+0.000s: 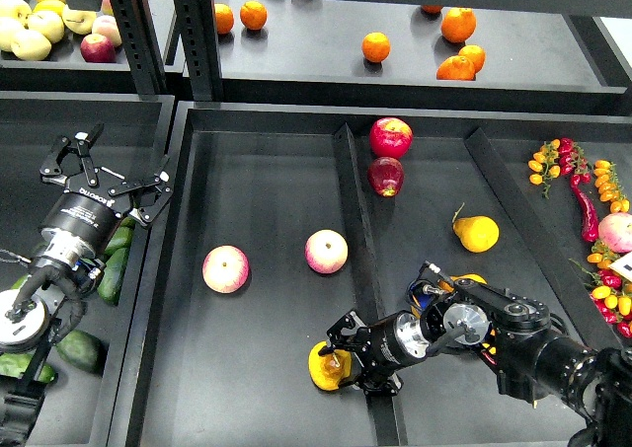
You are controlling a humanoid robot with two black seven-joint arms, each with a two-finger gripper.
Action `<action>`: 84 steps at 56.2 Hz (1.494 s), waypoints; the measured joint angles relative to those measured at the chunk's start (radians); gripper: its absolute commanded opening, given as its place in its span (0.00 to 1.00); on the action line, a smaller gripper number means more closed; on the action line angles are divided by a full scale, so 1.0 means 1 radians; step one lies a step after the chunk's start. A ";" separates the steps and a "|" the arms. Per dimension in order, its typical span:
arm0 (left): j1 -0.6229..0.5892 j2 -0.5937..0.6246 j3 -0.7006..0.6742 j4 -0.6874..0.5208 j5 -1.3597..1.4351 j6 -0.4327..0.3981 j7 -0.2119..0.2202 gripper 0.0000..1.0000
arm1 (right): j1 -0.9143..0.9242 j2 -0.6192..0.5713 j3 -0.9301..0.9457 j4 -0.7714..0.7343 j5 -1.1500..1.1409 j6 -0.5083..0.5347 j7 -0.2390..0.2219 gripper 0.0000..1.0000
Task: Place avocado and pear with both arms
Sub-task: 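Carry the pear into the pear bin and open the right gripper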
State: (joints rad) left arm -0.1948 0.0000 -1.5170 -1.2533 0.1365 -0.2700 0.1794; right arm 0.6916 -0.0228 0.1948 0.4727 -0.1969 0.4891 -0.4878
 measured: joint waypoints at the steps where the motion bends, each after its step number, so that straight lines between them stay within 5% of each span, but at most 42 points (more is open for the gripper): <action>1: 0.000 0.000 0.000 0.000 0.000 0.000 0.000 1.00 | -0.001 0.000 0.001 -0.001 0.000 0.000 0.000 0.01; 52: 0.000 0.000 -0.001 0.001 0.000 0.000 0.000 1.00 | 0.185 -0.216 -0.110 0.218 0.440 0.000 -0.001 0.01; 75: 0.000 0.000 -0.001 0.002 0.000 0.000 0.000 1.00 | 0.238 -0.533 -0.270 0.398 0.670 0.000 -0.001 0.01; 84: 0.000 0.000 0.000 0.002 0.000 0.000 0.000 1.00 | 0.172 -0.567 -0.289 0.400 0.683 0.000 -0.001 0.02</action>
State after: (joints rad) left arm -0.1948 0.0000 -1.5169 -1.2516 0.1365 -0.2699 0.1797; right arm 0.8632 -0.5895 -0.0942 0.8723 0.4863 0.4888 -0.4886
